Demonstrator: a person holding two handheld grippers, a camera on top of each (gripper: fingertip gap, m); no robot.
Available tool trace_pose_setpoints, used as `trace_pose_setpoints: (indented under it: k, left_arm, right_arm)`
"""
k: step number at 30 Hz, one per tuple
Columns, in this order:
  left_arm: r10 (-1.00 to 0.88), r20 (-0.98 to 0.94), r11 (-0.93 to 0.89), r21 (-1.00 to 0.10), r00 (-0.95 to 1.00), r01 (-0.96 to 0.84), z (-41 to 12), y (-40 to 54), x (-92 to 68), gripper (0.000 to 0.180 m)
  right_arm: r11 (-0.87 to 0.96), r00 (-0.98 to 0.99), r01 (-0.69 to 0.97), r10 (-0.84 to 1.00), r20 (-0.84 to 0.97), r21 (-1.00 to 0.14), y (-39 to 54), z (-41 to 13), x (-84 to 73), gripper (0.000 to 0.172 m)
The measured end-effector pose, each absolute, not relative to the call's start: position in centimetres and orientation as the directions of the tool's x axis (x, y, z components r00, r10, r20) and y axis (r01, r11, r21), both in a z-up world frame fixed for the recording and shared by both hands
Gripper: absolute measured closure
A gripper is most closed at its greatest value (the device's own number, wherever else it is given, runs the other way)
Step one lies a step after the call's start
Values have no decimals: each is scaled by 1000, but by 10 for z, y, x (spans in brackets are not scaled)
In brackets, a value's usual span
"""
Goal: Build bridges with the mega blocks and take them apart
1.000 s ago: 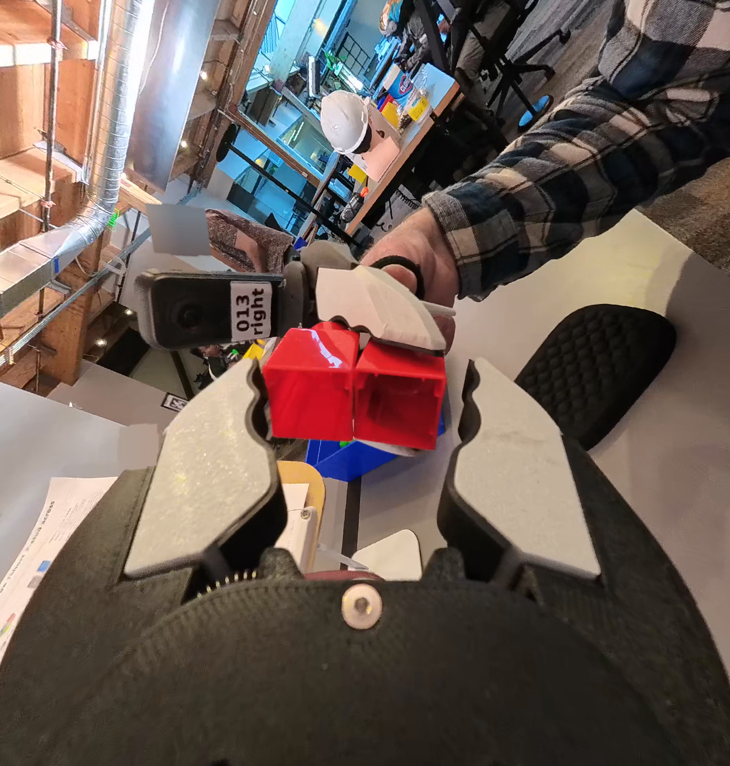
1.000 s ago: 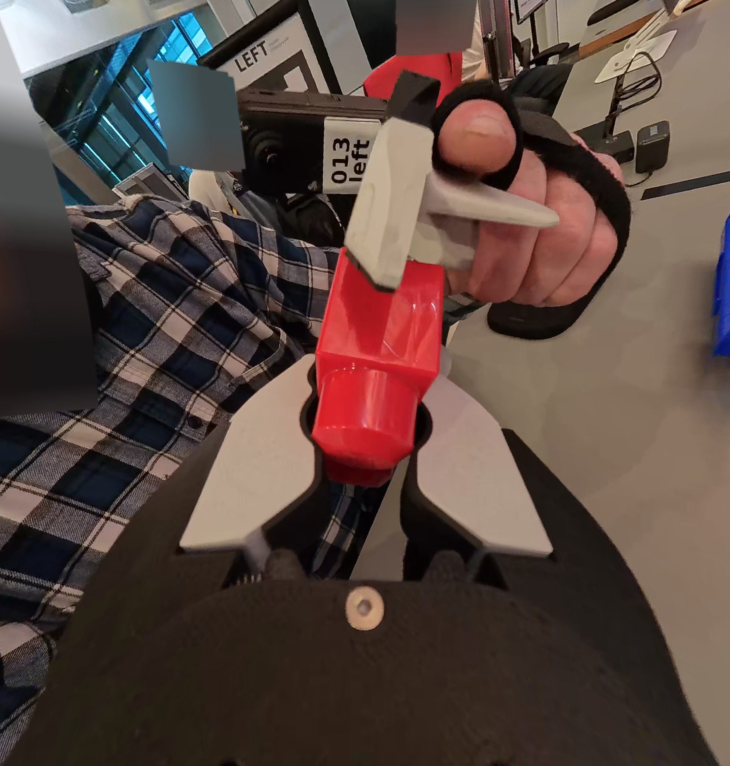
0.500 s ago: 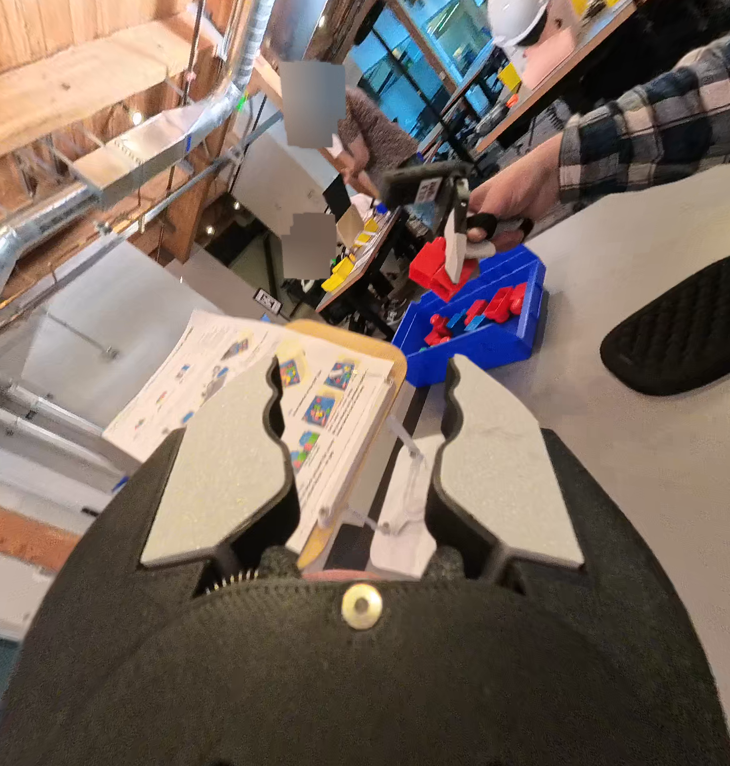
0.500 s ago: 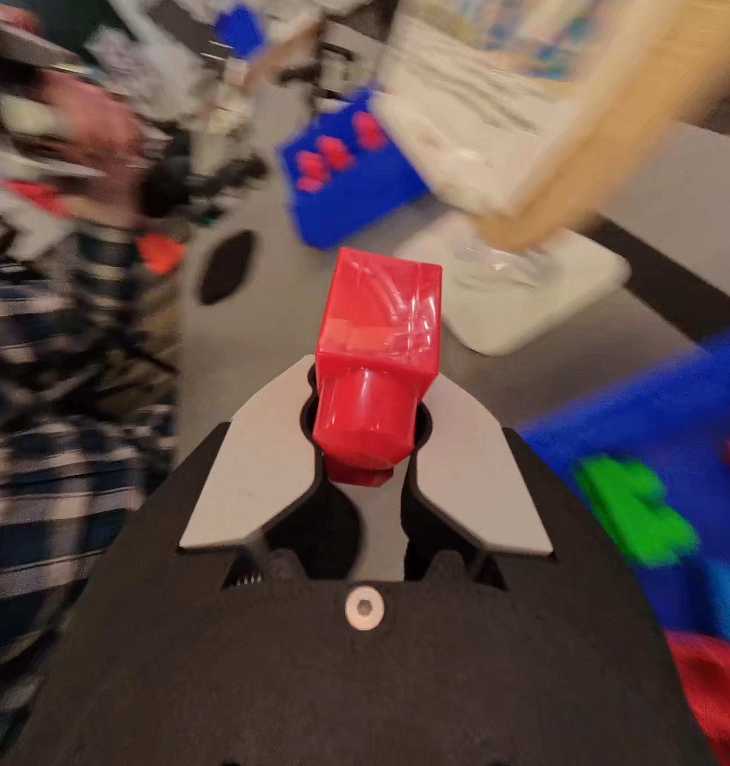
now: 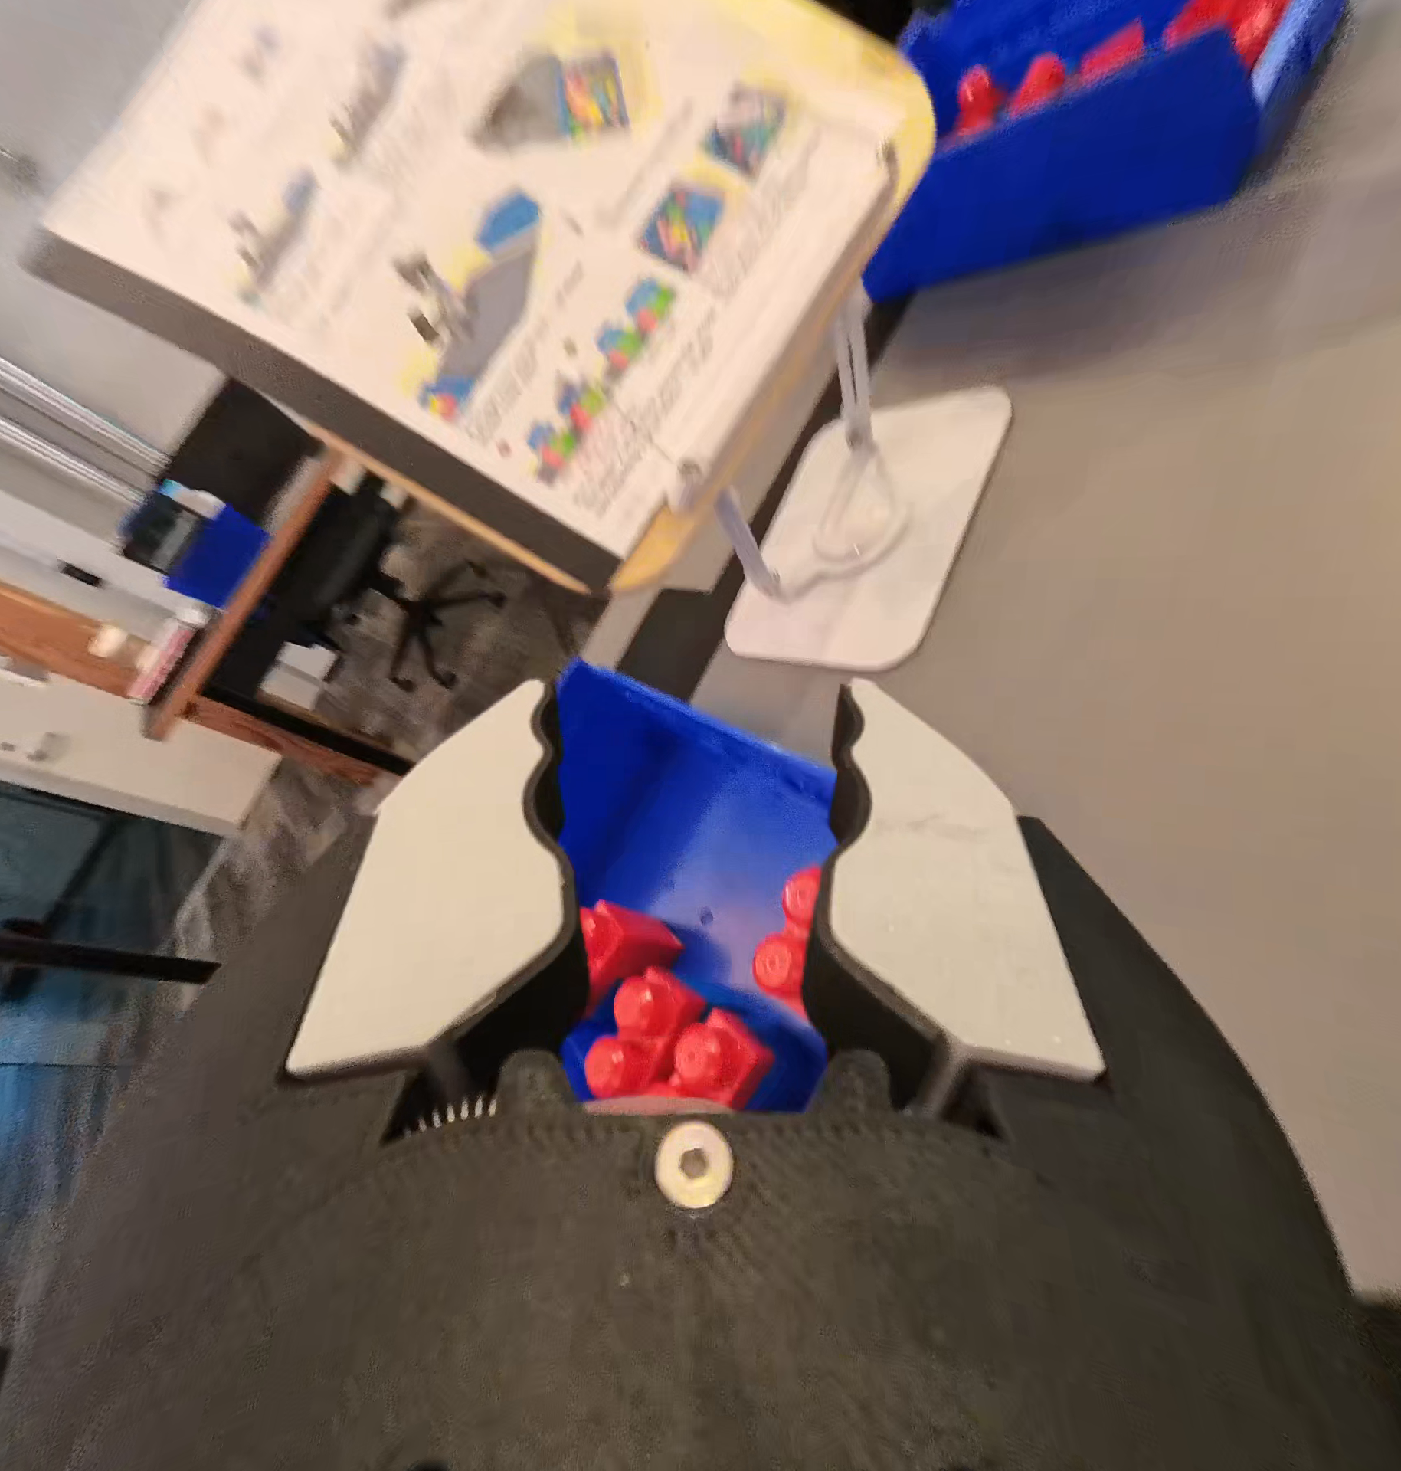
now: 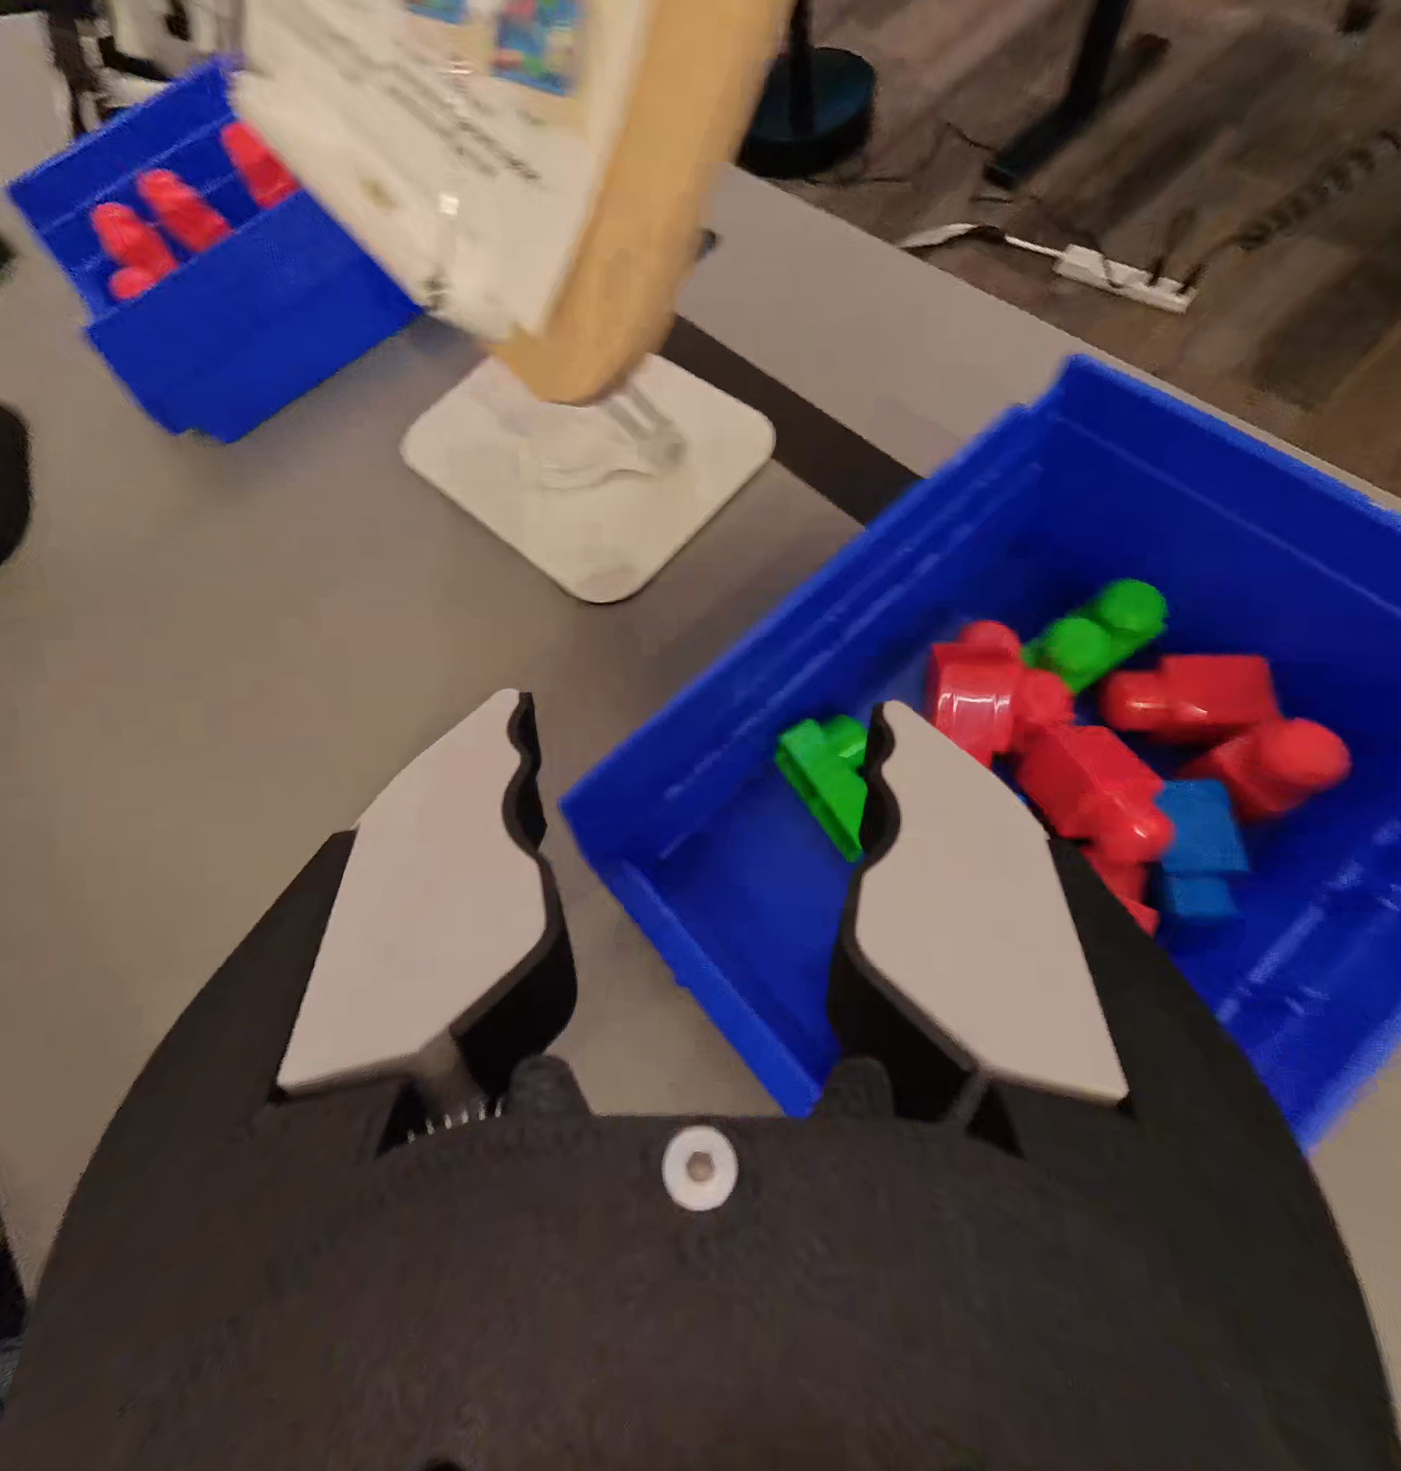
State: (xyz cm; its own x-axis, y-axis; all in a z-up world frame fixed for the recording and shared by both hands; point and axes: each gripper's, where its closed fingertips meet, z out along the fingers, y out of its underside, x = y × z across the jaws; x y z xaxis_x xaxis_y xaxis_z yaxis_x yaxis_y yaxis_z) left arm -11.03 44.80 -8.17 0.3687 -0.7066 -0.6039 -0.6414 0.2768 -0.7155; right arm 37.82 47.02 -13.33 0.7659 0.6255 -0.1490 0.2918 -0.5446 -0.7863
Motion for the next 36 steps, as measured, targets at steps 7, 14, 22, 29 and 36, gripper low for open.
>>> trace_pose_setpoints:
  k: [7, 14, 22, 29, 36]
  left_arm:
    - [-879, -438, 105, -565, 190, -818, -175, 484, -147, 127]
    - [-957, -273, 20, -397, 98, -918, -251, 503, -162, 146]
    - [-950, -291, 3, -372, 114, -928, -242, 512, -153, 156]
    - [-941, -317, 15, -384, 117, -923, -231, 506, -150, 156]
    - [-928, -332, 0, -449, 167, -894, -222, 508, -153, 156]
  right_arm:
    - [-494, 658, 332, 732, -178, -804, 429, -128, 314, 98]
    - [-472, 586, 375, 788, -190, -798, 409, -128, 269, 103]
    - [-306, 416, 537, 907, -69, -786, 392, -123, 173, 106]
    - [-209, 269, 610, 962, -48, -764, 377, -129, 100, 106]
    - [-183, 232, 594, 971, -51, -784, 372, -129, 74, 104]
